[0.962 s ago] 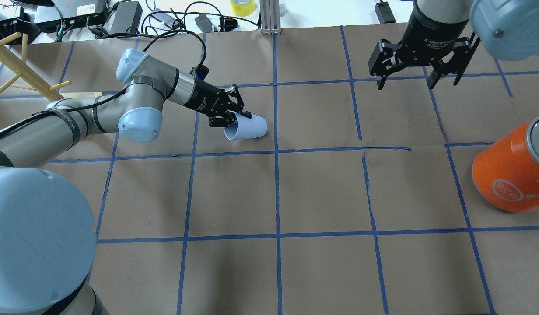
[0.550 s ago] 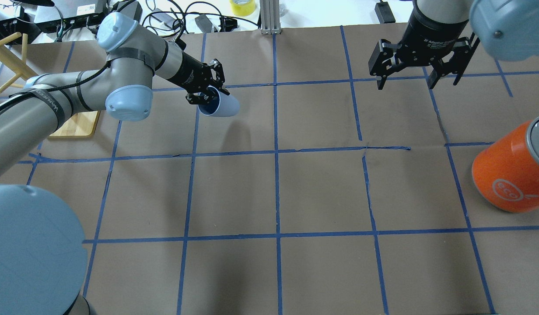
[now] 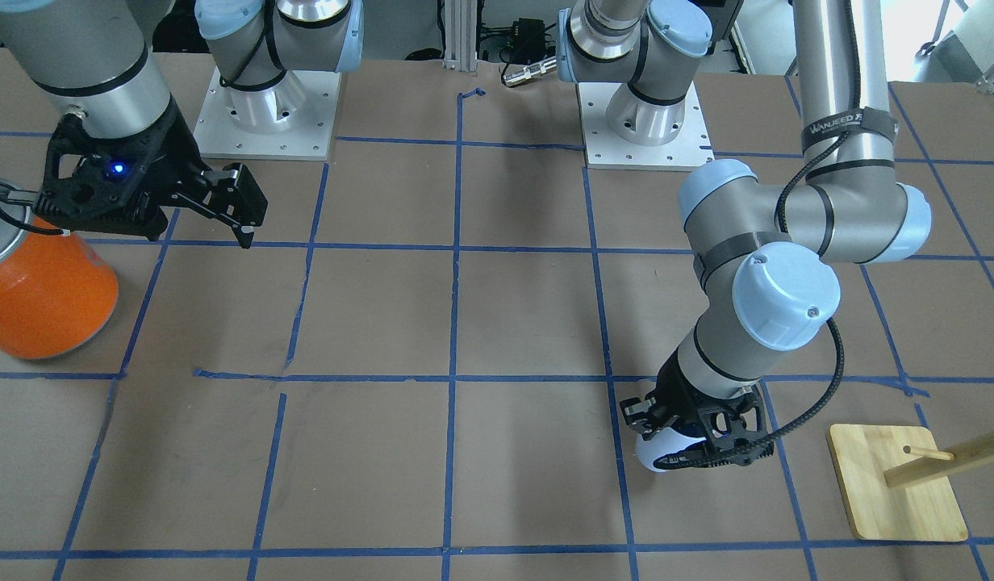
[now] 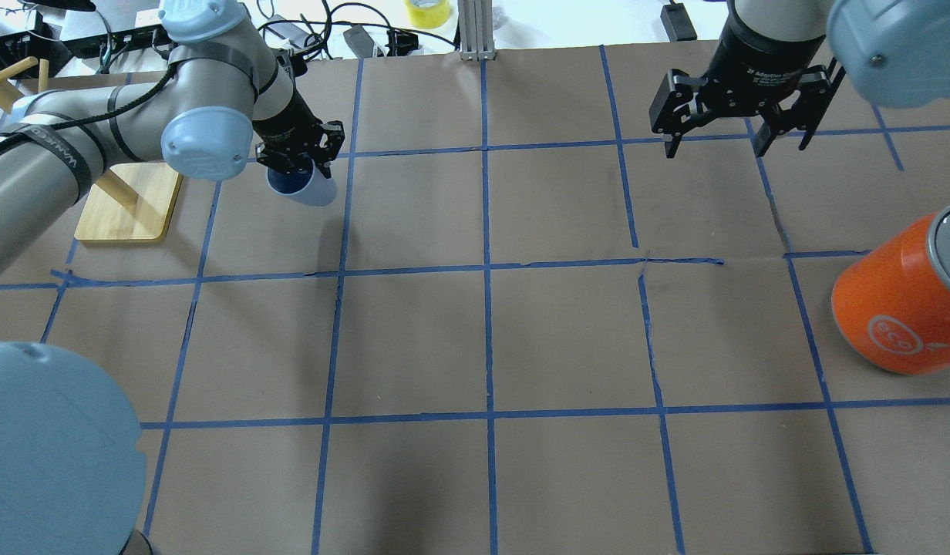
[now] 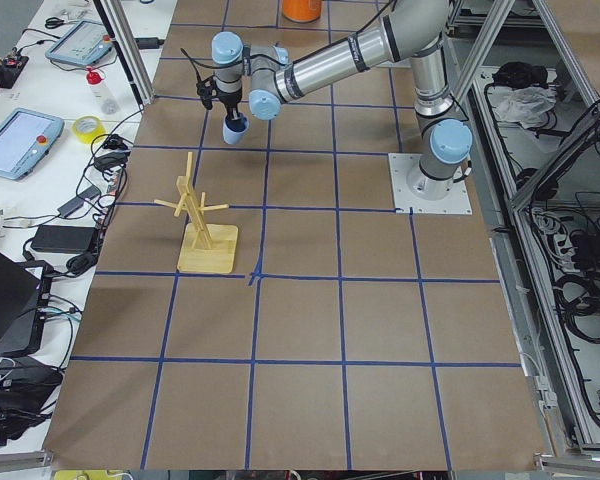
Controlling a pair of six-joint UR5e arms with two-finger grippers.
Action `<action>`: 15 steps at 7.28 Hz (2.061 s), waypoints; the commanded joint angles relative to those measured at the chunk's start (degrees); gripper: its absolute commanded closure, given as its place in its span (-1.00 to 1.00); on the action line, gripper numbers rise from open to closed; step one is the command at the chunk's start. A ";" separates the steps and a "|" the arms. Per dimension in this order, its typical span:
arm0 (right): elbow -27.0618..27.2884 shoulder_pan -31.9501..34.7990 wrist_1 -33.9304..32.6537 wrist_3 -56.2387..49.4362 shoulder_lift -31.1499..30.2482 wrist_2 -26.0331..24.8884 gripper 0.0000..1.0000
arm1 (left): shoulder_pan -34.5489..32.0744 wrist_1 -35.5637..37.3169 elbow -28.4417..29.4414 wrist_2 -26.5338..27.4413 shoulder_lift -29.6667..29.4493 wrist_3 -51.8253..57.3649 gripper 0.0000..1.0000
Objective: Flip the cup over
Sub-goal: 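Lift the cup with the left gripper and rotate it upright, then set the cup upright on the table and open the left gripper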
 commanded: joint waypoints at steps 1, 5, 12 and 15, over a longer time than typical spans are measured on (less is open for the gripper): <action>0.00 0.00 0.11 0.00 -0.02 0.00 -1.00 | 0.01 -1.29 2.20 5.69 -1.07 17.48 1.00; 0.09 0.09 0.20 0.00 -0.02 -0.80 -1.00 | 3.16 -4.69 2.38 6.65 -4.14 21.06 1.00; 0.09 0.09 0.11 0.27 -0.02 -0.79 -1.00 | 2.74 -6.02 2.29 7.18 -0.74 19.21 -1.00; 0.09 0.09 0.02 0.18 0.06 -0.71 -1.00 | 2.30 -7.78 1.77 6.83 10.14 18.86 -1.00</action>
